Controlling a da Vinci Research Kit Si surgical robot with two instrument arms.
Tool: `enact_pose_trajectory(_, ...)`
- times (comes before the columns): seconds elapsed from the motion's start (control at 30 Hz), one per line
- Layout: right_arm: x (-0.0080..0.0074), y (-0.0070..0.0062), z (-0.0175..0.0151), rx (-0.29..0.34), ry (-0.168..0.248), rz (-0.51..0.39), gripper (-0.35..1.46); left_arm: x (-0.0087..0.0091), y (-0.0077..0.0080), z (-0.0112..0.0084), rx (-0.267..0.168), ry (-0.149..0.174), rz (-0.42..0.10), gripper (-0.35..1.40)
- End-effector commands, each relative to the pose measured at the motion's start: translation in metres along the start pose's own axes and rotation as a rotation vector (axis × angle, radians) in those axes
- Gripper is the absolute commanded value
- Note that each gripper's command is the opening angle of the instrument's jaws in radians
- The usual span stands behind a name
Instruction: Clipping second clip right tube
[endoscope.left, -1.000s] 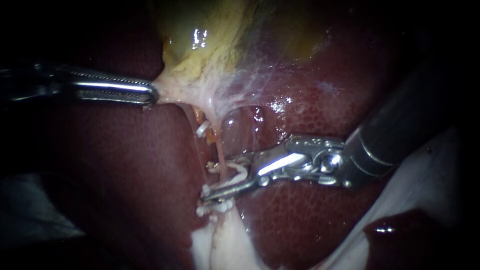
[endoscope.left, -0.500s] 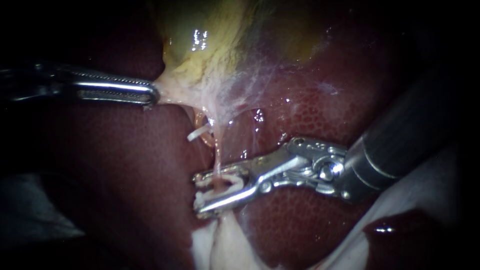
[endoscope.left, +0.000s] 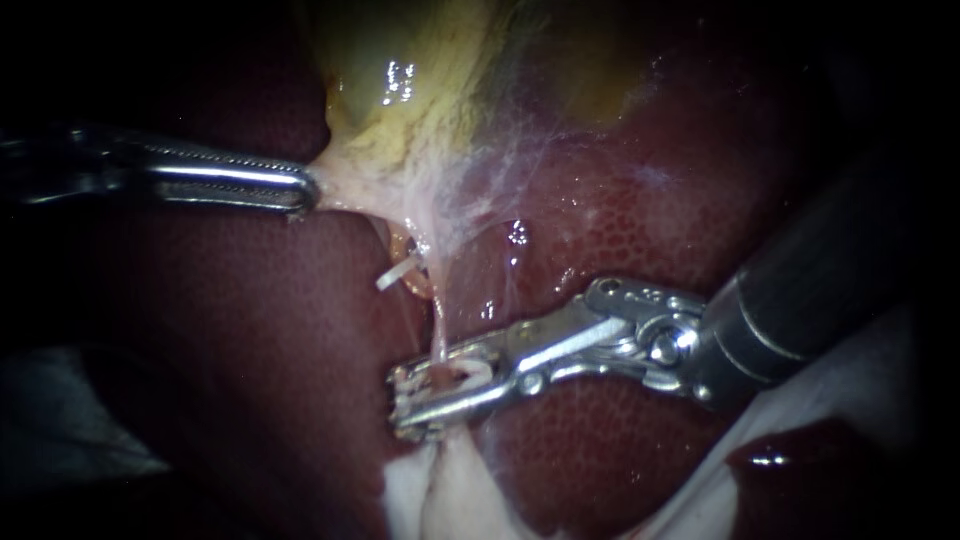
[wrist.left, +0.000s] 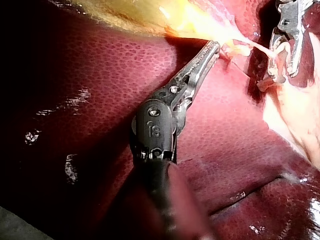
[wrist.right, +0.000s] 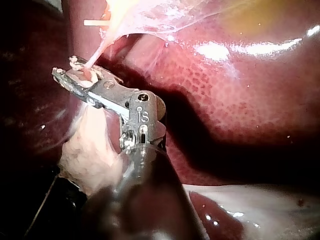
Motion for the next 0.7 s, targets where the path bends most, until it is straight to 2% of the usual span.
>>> enact_pose_trajectory(0.03, 0.0000, 0.0000, 0.0000, 0.000, 0.000, 0.000, -0.01, 0.0001, 0.0000, 0.0000, 0.000, 0.000, 0.000, -0.35)
enact_pose_trajectory(0.23, -0.0001, -0.0001, -0.0001, 0.000, 0.000, 0.017, -0.14, 0.0001, 0.0000, 0.0000, 0.000, 0.000, 0.000, -0.35)
enact_pose_trajectory(0.3, -0.0002, -0.0002, -0.0003, 0.001, -0.001, 0.041, -0.35, 0.0001, 0.0000, 0.0000, 0.000, 0.000, 0.000, -0.35)
enact_pose_trajectory(0.4, -0.0003, -0.0004, -0.0005, -0.016, 0.015, 0.087, -0.35, 0.0001, 0.0000, 0.0000, 0.000, 0.000, 0.000, -0.35)
enact_pose_trajectory(0.7, -0.0004, -0.0005, -0.0005, -0.019, 0.016, 0.087, -0.35, 0.0001, 0.0001, 0.0000, 0.000, 0.000, 0.000, -0.35)
